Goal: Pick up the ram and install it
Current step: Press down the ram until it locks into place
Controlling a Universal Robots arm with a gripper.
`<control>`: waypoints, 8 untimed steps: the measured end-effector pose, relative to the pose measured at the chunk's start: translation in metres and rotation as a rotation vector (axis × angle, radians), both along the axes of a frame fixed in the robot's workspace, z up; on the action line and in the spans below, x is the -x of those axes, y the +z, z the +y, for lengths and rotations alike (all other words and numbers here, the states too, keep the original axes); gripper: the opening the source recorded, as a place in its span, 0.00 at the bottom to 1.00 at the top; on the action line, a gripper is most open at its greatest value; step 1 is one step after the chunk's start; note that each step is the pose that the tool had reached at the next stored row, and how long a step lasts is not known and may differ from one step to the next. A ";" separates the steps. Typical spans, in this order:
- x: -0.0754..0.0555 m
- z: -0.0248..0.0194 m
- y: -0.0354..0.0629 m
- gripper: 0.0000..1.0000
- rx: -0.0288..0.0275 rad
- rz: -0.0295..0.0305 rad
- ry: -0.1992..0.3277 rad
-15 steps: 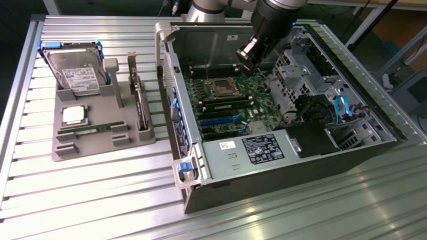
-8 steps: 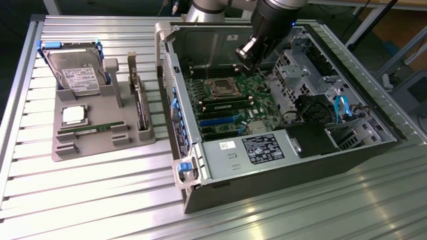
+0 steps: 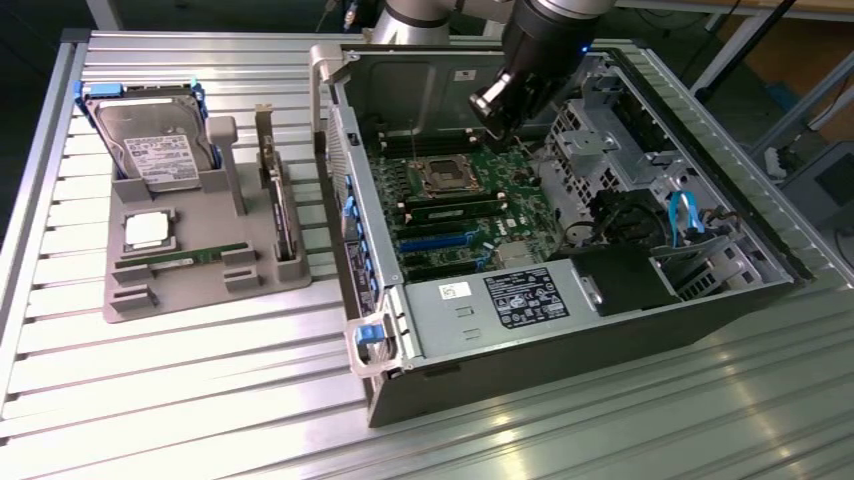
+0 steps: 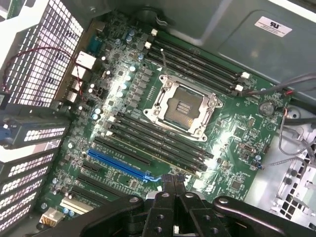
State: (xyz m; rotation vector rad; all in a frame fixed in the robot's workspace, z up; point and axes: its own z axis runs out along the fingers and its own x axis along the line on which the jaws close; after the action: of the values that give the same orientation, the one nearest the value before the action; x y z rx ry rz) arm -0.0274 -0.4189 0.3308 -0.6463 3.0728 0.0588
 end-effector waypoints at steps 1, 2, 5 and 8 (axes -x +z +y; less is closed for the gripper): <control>0.000 0.0000 0.0000 0.10 0.0000 0.0000 -0.013; 0.000 0.0000 -0.0001 0.10 0.0000 0.0000 -0.025; 0.000 0.0000 -0.0003 0.10 -0.0001 0.0000 -0.068; 0.000 0.0000 -0.0004 0.10 0.0000 0.0000 -0.103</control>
State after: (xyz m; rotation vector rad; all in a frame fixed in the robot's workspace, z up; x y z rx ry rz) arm -0.0274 -0.4189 0.3304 -0.4867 3.1001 0.0585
